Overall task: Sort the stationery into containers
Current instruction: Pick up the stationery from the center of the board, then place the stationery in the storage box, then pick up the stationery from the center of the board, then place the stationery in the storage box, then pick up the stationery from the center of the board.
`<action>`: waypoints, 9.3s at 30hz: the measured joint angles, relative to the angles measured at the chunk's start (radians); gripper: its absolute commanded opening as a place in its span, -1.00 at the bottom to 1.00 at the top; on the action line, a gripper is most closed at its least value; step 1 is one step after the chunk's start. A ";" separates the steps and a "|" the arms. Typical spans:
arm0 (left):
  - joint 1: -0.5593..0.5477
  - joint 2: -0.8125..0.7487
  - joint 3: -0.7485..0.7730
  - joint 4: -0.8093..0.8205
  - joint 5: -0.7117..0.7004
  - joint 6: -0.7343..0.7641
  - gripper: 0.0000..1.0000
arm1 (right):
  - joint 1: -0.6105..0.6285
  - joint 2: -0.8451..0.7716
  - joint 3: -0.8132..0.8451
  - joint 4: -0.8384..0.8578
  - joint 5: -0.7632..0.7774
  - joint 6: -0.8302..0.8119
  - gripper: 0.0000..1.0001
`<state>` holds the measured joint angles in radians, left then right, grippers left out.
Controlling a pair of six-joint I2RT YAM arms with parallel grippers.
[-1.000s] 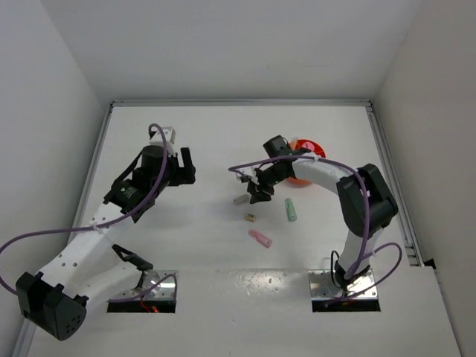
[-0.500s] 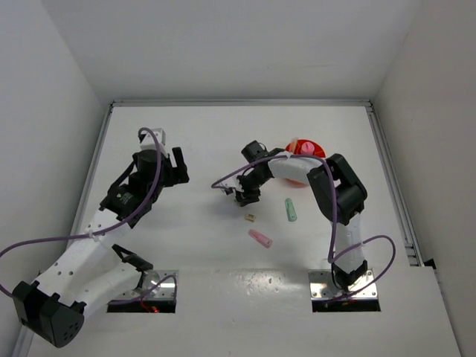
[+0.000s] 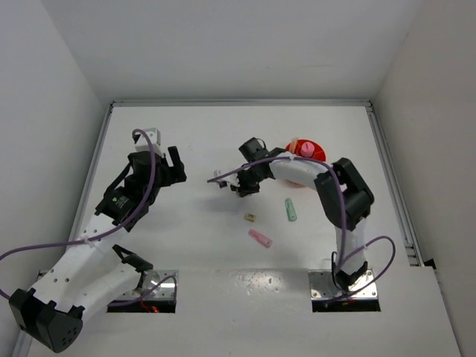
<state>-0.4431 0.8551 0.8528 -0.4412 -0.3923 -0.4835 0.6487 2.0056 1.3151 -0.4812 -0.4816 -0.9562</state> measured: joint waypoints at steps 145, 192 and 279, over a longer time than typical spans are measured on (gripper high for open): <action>0.013 0.080 -0.009 0.020 0.098 0.045 0.82 | 0.171 -0.102 -0.159 -0.023 0.375 0.800 -0.73; 0.014 0.058 -0.009 0.017 0.154 0.035 0.82 | -0.732 -0.170 0.173 0.126 0.079 0.897 -1.00; -0.743 0.949 0.296 -0.097 0.064 -1.211 0.08 | -0.543 -0.703 -0.386 -0.263 -0.093 0.729 0.08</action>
<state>-1.1858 1.8046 1.1492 -0.5381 -0.3279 -1.6943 0.1055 1.3022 0.9295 -0.7441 -0.5747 -0.2276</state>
